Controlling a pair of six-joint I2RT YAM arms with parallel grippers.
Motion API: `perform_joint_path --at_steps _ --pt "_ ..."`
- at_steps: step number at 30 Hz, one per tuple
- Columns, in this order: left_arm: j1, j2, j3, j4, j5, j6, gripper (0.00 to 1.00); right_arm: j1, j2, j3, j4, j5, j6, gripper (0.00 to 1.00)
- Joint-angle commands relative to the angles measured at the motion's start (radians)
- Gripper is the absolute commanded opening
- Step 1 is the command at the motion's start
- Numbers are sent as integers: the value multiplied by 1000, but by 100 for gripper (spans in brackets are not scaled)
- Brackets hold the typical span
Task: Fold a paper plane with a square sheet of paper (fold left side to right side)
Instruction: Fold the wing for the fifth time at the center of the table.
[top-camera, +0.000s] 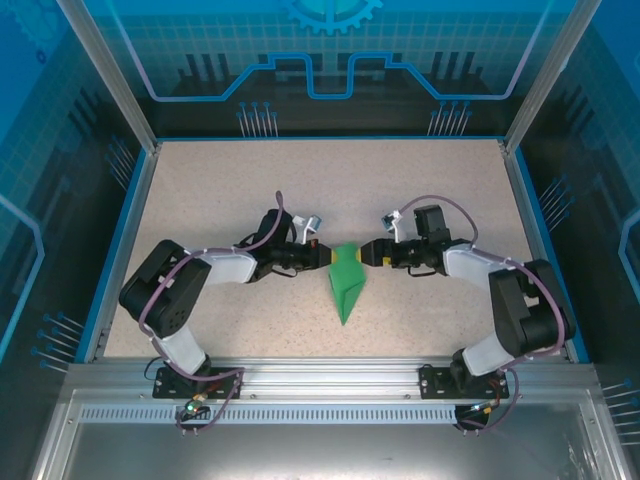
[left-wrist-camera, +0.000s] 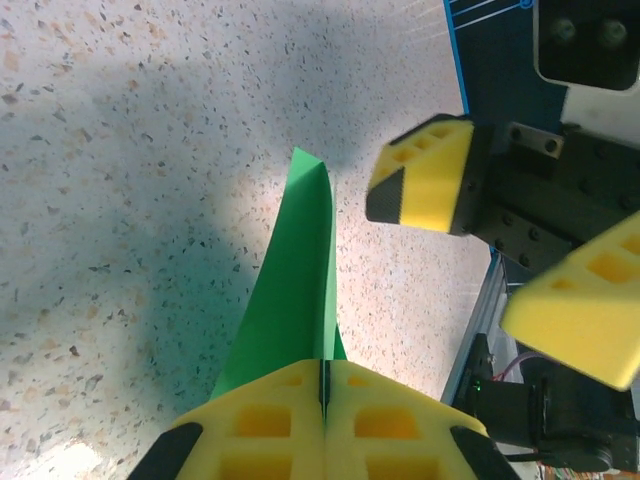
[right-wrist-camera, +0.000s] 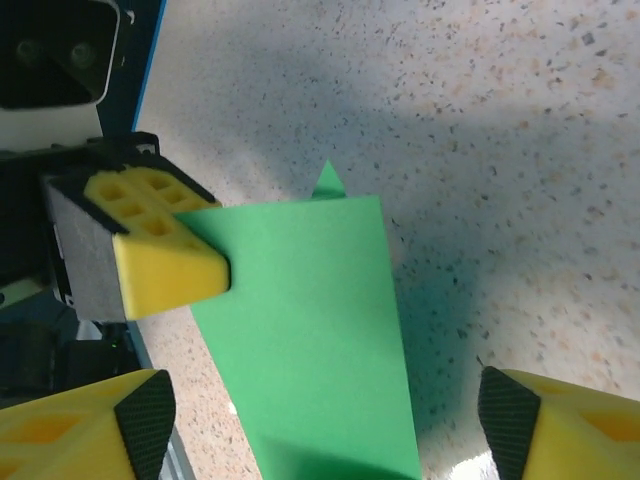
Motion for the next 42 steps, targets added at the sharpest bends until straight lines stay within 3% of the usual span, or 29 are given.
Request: perform_joint_path --at_steps 1,6,16,26,34,37,42 --pt "13 -35 -21 70 61 45 0 -22 69 47 77 -108 -25 77" --pt "16 -22 -24 87 80 44 0 -21 158 70 102 -158 -28 68" --pt "14 -7 -14 81 86 47 0 -20 190 66 122 -237 -21 44" --pt "15 12 -2 56 83 57 0 -23 133 58 46 -184 -62 18" --pt "17 16 9 18 74 80 0 -28 116 50 13 -166 -81 9" --pt "18 14 17 -12 63 93 15 -28 108 51 -9 -157 -81 1" --pt "19 -73 21 -140 -47 153 46 -28 80 76 -127 -87 -70 0"
